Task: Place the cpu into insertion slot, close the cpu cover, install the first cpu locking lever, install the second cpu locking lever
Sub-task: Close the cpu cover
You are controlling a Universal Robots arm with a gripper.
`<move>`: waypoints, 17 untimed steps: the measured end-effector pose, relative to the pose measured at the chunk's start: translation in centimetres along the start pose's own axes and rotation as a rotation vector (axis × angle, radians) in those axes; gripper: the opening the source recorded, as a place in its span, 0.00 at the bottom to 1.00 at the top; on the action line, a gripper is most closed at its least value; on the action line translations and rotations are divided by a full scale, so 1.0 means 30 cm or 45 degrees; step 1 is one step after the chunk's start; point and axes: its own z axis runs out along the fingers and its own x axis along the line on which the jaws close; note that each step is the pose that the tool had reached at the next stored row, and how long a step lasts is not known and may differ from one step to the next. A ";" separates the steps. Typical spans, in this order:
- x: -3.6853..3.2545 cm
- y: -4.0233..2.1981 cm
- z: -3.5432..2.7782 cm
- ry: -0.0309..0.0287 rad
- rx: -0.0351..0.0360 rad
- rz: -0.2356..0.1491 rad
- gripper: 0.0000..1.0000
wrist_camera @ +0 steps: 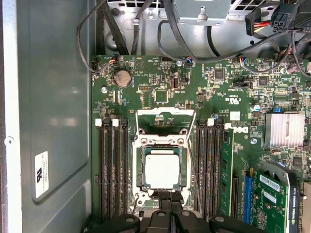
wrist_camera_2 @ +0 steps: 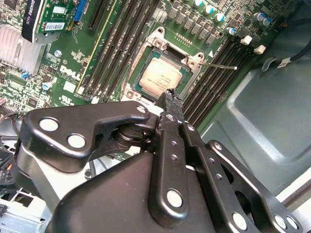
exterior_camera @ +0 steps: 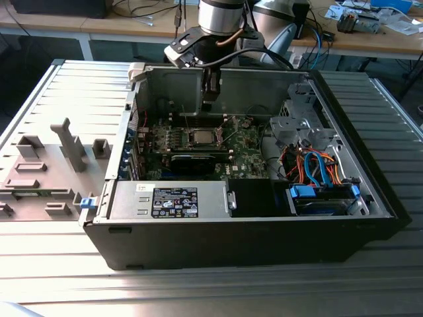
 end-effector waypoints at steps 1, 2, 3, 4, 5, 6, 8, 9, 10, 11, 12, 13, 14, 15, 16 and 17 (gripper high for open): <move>0.000 0.001 0.000 -0.0001 -0.0001 0.000 0.11; -0.001 0.001 0.000 -0.0002 0.0001 0.000 0.11; -0.001 0.002 0.000 0.0000 0.0000 0.000 0.11; -0.002 0.003 0.000 0.0000 -0.0001 0.000 0.11; -0.002 0.006 0.000 0.0000 0.0000 0.000 0.11; -0.002 0.012 -0.001 -0.0001 0.0000 0.000 0.11; -0.003 0.026 -0.002 0.0000 0.0000 0.000 0.11; -0.003 0.031 -0.002 -0.0001 0.0000 0.000 0.11; -0.003 0.034 -0.002 0.0000 0.0000 0.000 0.11; -0.003 0.037 -0.002 0.0000 -0.0001 0.000 0.11; -0.004 0.042 -0.003 0.0000 0.0000 0.000 0.11; -0.004 0.046 -0.003 0.0000 0.0000 0.000 0.11; -0.004 0.051 -0.003 -0.0001 0.0000 0.000 0.11; -0.004 0.056 -0.004 -0.0001 0.0000 0.000 0.11; -0.004 0.060 -0.004 0.0000 0.0000 0.000 0.11; -0.005 0.065 -0.004 0.0000 0.0000 0.000 0.11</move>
